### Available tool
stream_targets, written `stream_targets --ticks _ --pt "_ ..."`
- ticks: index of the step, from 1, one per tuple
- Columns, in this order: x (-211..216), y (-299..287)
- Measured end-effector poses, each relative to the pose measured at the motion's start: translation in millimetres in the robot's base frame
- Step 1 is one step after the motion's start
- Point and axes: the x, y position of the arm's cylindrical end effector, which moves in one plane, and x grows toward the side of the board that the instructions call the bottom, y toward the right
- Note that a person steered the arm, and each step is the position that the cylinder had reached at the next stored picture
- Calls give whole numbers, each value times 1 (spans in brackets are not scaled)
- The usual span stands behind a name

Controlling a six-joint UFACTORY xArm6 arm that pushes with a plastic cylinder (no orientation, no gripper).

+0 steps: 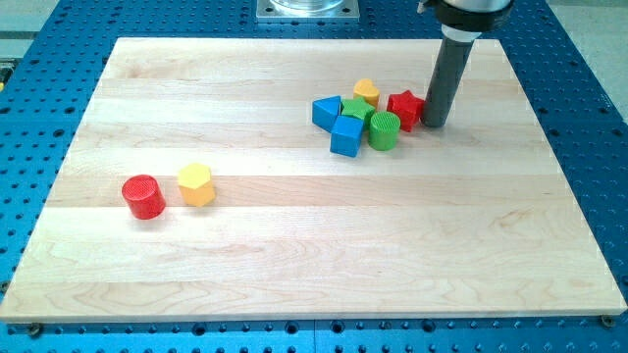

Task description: Push the red circle to the left of the green star

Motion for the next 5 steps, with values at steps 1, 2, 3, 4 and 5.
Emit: stream_targets --ticks 1,2,3,4,5 --pt "0 -17" --pt "13 -3" --pt "125 -60" --pt "188 -225" --pt "178 -331"
